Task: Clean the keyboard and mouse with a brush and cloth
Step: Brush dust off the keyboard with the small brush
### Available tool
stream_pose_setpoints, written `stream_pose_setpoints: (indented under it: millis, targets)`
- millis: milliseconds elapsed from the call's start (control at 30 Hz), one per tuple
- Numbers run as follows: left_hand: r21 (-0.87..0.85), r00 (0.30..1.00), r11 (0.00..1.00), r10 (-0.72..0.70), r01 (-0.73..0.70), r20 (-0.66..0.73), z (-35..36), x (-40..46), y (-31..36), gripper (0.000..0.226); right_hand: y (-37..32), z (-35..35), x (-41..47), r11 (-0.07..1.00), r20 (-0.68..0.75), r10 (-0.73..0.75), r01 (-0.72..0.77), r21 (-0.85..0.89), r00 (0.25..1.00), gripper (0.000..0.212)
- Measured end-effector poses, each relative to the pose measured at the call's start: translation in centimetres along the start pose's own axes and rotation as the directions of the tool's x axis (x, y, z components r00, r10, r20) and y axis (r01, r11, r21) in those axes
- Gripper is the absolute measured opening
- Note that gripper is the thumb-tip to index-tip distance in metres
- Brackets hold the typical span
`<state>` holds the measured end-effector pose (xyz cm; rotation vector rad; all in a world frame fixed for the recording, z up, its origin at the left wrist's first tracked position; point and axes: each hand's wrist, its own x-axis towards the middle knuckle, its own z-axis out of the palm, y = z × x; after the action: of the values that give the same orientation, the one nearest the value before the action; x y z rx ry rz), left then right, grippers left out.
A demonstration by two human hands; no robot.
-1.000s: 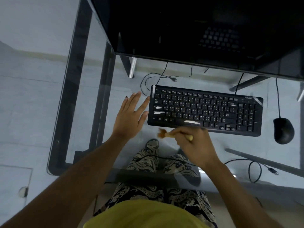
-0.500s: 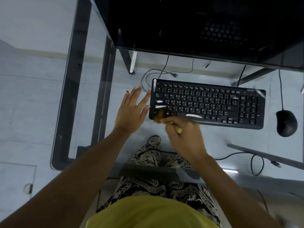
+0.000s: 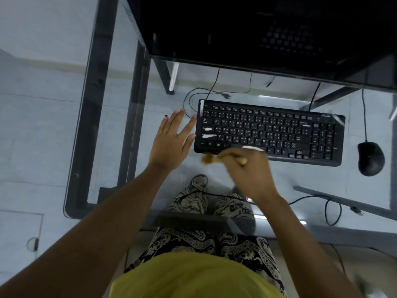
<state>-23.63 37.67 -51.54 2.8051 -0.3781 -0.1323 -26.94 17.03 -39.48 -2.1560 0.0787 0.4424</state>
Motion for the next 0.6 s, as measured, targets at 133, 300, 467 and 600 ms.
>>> stream_pose_setpoints:
  millis: [133,300,467,600]
  targets:
    - [0.0,1.0,1.0,0.009,-0.009,-0.002,0.0,0.0,-0.2,0.051,0.6,-2.1,0.7,0.997,-0.386,-0.051,0.022,-0.079,0.921,0.025]
    - [0.0,1.0,1.0,0.014,-0.014,-0.012,0.1,0.0,-0.1,0.05,1.2,-2.5,0.6,0.991,-0.191,0.069,-0.09,-0.102,0.979,0.023]
    - [0.0,1.0,1.0,0.008,-0.008,-0.012,0.1,0.0,0.0,0.047,0.6,-3.0,1.6,0.992,-0.23,0.001,-0.03,-0.122,0.973,0.026]
    - [-0.008,1.0,1.0,0.002,-0.002,-0.018,-0.1,0.0,0.1,0.048,0.3,-3.6,3.3,0.997,-0.368,0.07,-0.068,0.02,0.927,0.028]
